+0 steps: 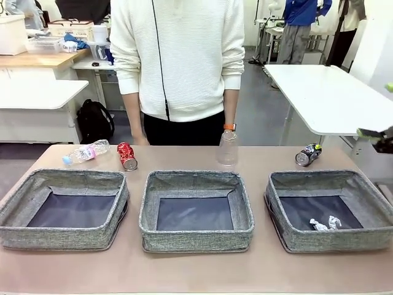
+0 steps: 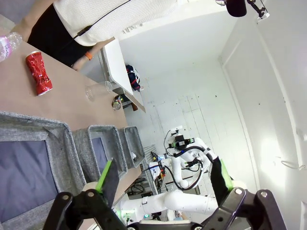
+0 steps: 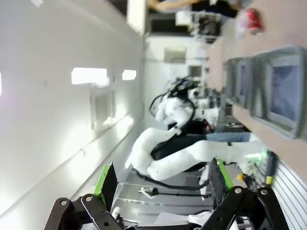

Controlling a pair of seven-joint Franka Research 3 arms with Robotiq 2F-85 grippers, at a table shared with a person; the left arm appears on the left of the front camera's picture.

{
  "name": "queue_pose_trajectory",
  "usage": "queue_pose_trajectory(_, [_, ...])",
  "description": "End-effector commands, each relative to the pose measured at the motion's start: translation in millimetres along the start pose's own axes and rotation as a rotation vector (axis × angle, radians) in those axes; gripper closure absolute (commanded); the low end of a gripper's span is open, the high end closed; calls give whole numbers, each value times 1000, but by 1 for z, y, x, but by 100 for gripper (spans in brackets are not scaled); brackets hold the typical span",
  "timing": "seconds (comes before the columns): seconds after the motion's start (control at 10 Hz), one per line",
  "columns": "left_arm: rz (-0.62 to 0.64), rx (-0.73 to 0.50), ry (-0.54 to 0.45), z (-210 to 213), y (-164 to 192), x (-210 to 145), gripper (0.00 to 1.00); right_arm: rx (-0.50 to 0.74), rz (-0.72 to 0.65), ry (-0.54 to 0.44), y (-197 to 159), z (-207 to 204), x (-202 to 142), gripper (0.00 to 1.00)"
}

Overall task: Sort the waste into the appropriate baskets.
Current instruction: Place the picked waste into the Fabric basket indicated by the person, then pick up the waste item pointed out by the person.

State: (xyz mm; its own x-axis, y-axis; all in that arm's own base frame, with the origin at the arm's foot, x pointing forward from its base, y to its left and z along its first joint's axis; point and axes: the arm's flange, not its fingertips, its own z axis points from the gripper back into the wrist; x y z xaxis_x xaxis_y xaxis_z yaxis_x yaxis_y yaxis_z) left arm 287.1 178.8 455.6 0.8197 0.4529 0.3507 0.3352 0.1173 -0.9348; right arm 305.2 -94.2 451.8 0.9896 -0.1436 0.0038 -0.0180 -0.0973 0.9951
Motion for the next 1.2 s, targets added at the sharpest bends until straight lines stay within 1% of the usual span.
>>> queue_pose_trajectory(0.0, [-21, -19, -10, -2, -2, 0, 0, 36, 22, 22, 22, -17, 0, 0])
queue_pose_trajectory(1.1, [-21, -19, -10, -2, -2, 0, 0, 36, 22, 22, 22, -17, 0, 0])
